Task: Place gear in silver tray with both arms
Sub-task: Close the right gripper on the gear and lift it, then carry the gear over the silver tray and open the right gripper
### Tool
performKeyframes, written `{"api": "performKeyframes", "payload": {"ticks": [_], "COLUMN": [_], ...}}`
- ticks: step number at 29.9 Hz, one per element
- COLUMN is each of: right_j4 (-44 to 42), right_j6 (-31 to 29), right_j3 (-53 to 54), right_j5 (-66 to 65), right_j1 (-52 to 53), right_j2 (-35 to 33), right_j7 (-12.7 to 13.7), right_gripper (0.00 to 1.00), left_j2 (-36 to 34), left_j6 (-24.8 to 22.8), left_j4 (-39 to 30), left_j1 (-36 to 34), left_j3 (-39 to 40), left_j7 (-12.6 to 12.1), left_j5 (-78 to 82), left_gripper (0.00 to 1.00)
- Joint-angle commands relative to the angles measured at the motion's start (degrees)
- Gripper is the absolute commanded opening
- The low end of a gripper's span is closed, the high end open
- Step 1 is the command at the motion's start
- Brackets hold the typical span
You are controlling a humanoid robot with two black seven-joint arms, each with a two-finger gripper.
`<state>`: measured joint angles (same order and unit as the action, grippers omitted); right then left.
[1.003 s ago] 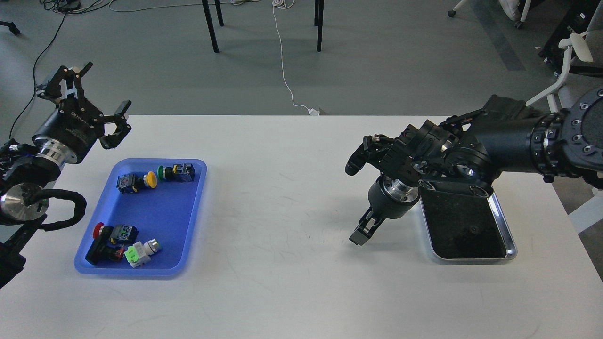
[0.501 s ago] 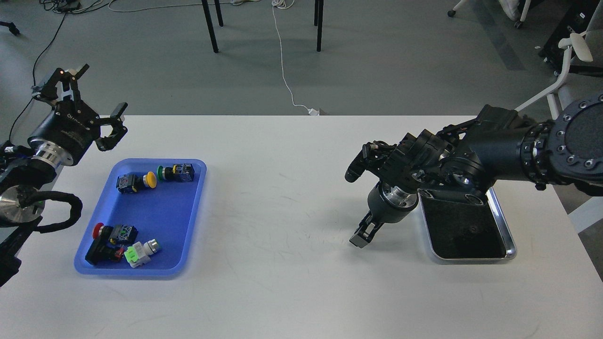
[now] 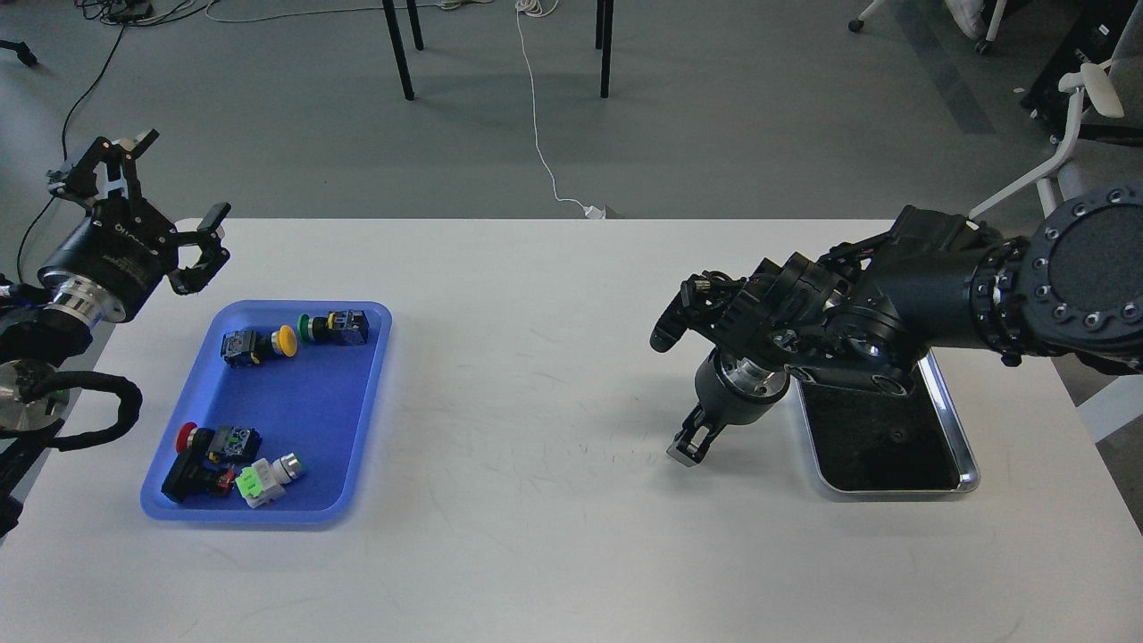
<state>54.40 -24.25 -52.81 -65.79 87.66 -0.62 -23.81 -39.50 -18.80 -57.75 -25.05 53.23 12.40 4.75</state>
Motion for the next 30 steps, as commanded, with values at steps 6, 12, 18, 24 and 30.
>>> {"api": "performKeyframes", "payload": {"ticks": [6, 12, 18, 24, 30], "right_j4": [-0.1, -0.1, 0.2, 0.2, 1.8], "right_j6": [0.0, 0.0, 0.0, 0.1, 0.3], "right_j3": [0.0, 0.0, 0.2, 0.2, 0.7], "right_j5": [0.0, 0.0, 0.1, -0.3, -1.4], "right_j1": [0.0, 0.0, 1.6, 6.5, 6.7], "right_j2": [0.1, 0.1, -0.1, -5.3, -17.7], "right_j7": [0.0, -0.1, -0.2, -0.3, -0.5], "right_gripper": [0.3, 0.15, 0.13, 0.13, 0.13], "left_j2": [0.0, -0.2, -0.2, -0.7, -0.8], "left_j6": [0.0, -0.1, -0.4, -0.4, -0.4], "left_j4": [0.0, 0.0, 0.0, 0.0, -0.1], "left_j1": [0.0, 0.0, 0.0, -0.1, -0.1], "left_j3": [0.1, 0.2, 0.2, 0.2, 0.3], "left_j7": [0.0, 0.0, 0.0, 0.0, 0.0], "left_j5": [-0.1, 0.0, 0.0, -0.1, -0.1], "left_gripper": [0.98, 0.98, 0.98, 0.98, 0.98]}}
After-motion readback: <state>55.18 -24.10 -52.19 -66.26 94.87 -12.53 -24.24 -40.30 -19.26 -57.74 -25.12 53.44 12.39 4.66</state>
